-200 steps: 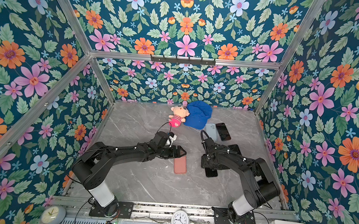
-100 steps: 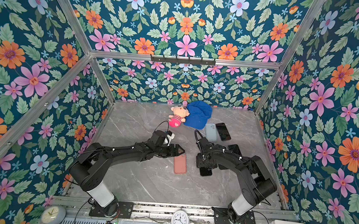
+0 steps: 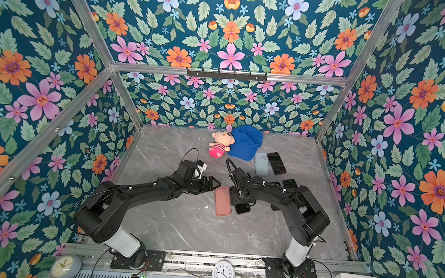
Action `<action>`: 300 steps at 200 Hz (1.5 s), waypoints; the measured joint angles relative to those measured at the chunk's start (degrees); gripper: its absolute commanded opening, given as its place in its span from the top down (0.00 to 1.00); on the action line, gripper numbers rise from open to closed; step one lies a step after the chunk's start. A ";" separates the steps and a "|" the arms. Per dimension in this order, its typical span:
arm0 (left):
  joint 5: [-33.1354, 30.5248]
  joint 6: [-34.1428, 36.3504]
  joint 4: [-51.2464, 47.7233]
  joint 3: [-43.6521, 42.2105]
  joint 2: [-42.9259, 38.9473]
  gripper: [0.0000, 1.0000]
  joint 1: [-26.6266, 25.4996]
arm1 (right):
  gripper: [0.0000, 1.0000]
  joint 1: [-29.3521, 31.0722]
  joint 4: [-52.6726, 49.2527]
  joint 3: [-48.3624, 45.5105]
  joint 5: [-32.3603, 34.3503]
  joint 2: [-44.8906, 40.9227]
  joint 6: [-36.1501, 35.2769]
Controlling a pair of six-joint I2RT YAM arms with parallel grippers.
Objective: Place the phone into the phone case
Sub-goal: 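Lift the purple-framed phone with the right gripper and tilt it upright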
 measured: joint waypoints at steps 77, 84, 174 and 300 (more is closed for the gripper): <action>1.64 0.11 0.28 -2.47 -1.05 0.13 2.03 | 0.37 2.25 5.01 -0.22 -1.60 0.22 -0.09; 1.88 0.11 0.39 -2.56 -1.03 0.13 2.14 | 0.37 2.27 5.84 -1.25 -2.27 -0.50 -0.09; 9.11 -1.86 6.71 1.95 8.09 0.36 1.79 | 0.40 2.27 13.44 -8.46 -5.29 -5.49 -0.35; 15.15 -7.65 15.28 4.28 16.00 0.64 0.24 | 0.41 2.27 15.08 -11.47 -5.79 -9.42 -0.63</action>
